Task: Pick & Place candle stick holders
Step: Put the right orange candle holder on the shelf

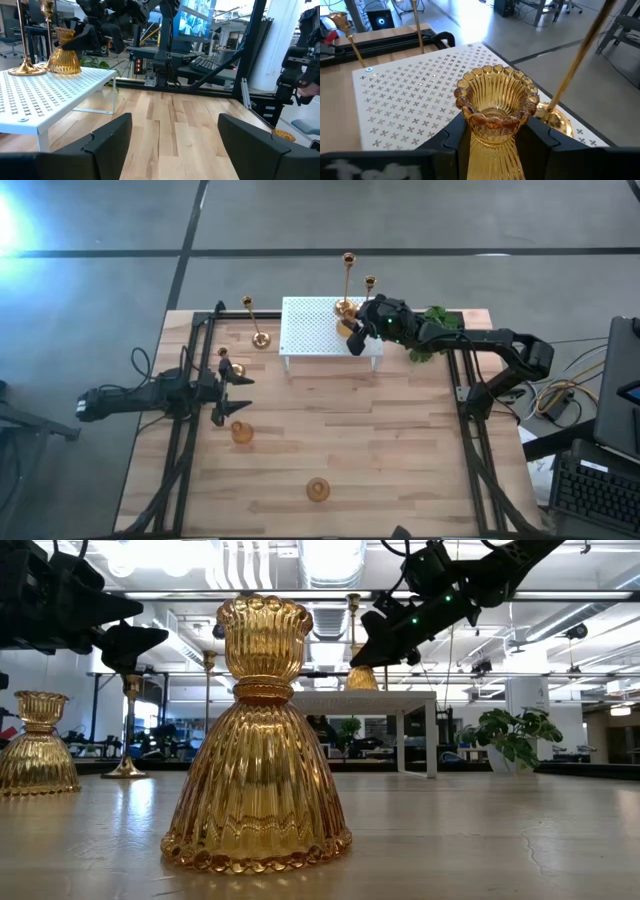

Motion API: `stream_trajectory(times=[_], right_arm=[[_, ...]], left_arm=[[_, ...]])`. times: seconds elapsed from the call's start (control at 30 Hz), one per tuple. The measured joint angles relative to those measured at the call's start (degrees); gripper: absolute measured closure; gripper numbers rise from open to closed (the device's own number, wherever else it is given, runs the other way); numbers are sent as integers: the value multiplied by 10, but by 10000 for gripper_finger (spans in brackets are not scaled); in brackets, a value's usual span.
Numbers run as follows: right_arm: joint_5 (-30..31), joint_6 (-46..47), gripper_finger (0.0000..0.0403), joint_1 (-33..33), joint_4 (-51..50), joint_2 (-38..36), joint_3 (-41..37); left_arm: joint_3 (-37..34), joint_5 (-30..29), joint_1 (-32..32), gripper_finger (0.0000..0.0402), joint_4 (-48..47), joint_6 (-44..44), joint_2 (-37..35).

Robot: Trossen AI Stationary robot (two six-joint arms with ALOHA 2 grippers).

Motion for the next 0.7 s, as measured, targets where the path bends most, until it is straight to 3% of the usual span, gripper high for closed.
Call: stream_trajectory(times=[0.7], right_arm=[[12,28,287,-10,2,17,0]], left_arm=[[0,0,0,101,0,0,0]])
